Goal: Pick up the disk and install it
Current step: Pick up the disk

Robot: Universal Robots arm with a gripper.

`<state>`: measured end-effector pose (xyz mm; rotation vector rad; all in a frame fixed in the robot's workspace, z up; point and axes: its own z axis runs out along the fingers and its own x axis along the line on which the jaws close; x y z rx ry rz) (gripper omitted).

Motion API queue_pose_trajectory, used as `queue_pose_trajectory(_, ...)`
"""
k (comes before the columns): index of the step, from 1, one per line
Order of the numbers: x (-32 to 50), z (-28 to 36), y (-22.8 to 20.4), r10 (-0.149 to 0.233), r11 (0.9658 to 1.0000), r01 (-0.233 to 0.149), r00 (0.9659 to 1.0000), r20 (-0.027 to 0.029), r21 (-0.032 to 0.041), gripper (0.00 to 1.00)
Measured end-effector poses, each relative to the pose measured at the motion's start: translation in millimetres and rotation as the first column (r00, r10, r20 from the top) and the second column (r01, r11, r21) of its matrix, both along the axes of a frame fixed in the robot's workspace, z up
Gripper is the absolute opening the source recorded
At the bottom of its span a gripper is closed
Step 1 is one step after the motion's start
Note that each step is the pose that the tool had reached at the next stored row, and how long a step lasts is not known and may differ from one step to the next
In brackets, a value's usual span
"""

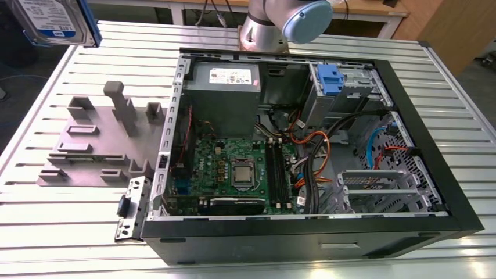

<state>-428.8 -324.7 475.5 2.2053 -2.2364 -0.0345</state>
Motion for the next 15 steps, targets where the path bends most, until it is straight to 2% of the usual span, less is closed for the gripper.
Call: queue_pose_trajectory(15, 4.9, 0.0, 0.0, 0.000, 1.0000, 0.000, 1.0000, 0.0000, 0.0001, 0.37)
